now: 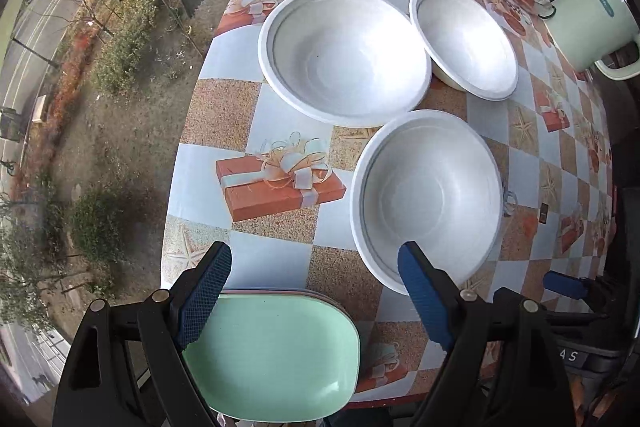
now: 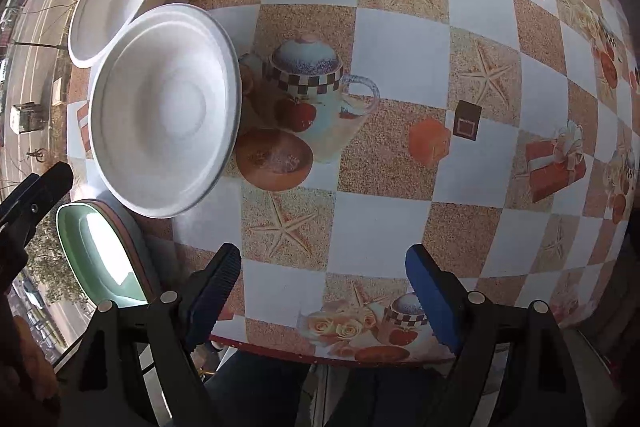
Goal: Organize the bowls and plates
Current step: 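Grasp the rim of a white paper bowl with the right gripper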
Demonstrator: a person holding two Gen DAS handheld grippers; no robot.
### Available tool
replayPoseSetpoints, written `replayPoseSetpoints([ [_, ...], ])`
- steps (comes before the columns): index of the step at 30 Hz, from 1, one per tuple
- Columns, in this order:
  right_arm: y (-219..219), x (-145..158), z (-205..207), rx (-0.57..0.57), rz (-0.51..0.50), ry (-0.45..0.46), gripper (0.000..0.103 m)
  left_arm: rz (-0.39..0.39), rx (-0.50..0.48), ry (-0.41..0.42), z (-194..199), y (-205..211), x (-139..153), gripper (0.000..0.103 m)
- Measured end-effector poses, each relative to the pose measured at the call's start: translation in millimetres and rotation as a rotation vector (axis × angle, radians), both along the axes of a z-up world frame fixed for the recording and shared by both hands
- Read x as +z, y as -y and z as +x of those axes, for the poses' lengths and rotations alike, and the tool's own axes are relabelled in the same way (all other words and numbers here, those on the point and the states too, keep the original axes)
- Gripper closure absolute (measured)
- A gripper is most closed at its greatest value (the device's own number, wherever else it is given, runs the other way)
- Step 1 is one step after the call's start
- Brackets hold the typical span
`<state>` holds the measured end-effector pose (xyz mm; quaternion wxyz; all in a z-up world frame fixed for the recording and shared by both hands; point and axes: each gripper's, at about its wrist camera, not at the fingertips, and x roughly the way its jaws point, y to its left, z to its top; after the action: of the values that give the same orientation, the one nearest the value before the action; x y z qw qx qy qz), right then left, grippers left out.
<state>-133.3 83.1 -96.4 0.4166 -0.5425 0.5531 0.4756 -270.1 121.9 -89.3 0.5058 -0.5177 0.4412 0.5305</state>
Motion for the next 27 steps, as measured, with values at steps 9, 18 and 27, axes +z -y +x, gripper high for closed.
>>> replayPoseSetpoints([
  [9,-55,-7,-6,-0.054,0.053,0.003,0.017,-0.063,-0.071,-0.061,12,-28,-33,0.015],
  [18,-70,-33,-35,-0.013,0.025,-0.035,0.050,-0.127,-0.071,-0.048,11,-40,-58,0.034],
  [27,-53,-33,-45,0.000,-0.005,-0.097,0.084,-0.160,-0.180,-0.017,48,-19,-58,0.077],
])
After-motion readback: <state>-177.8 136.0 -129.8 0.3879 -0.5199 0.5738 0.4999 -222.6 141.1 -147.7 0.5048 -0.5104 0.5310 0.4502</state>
